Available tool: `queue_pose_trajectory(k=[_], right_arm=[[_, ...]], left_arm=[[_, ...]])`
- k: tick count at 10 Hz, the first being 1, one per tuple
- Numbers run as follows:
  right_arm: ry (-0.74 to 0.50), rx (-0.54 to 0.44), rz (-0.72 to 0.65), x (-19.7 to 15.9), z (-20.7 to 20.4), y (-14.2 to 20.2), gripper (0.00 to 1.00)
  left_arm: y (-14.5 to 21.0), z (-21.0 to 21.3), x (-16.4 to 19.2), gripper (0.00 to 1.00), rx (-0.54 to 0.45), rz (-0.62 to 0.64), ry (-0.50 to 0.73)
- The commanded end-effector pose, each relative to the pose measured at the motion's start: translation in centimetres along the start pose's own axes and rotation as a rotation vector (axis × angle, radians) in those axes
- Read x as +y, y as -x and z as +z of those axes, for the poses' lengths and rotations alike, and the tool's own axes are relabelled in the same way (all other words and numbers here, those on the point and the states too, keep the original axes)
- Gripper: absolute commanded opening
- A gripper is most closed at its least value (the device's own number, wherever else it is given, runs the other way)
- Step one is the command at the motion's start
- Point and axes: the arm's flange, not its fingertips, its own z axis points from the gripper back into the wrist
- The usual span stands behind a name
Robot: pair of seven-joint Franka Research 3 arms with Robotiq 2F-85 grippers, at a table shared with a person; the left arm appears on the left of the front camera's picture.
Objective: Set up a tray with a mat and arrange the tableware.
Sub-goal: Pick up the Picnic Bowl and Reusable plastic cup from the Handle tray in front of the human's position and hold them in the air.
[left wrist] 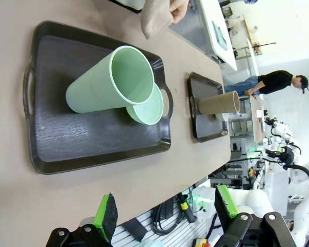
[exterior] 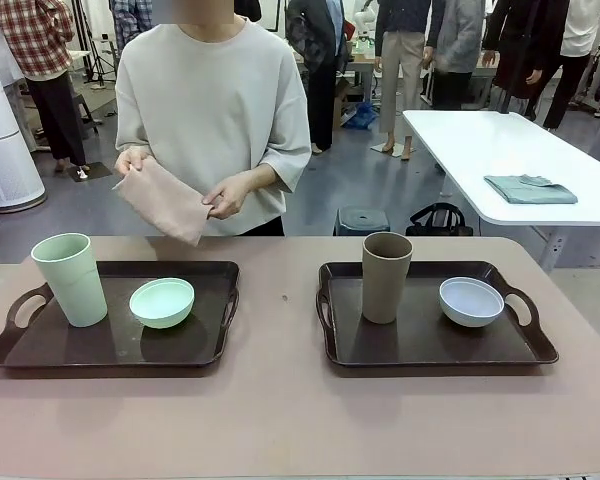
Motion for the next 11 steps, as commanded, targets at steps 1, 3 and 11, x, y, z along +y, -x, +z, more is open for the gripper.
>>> queue_pose_trajectory(k=[1, 3, 11], right_arm=[[0.021, 0.014, -0.030, 0.5, 0.0, -0.8, 1.00], [0.132, 0.094, 0.051, 7.6, -2.6, -0.7, 1.00], [0.535, 0.150, 0.137, 33.4, -19.7, 4.0, 1.00]], left_arm=[[0.0, 0.0, 0.0, 1.00, 0.000, 0.000, 0.000], [-3.0, 0.3, -2.5, 1.00, 0.018, -0.295, -0.034], [-7.6, 2.3, -4.4, 1.00, 0.247, -0.779, -0.203]])
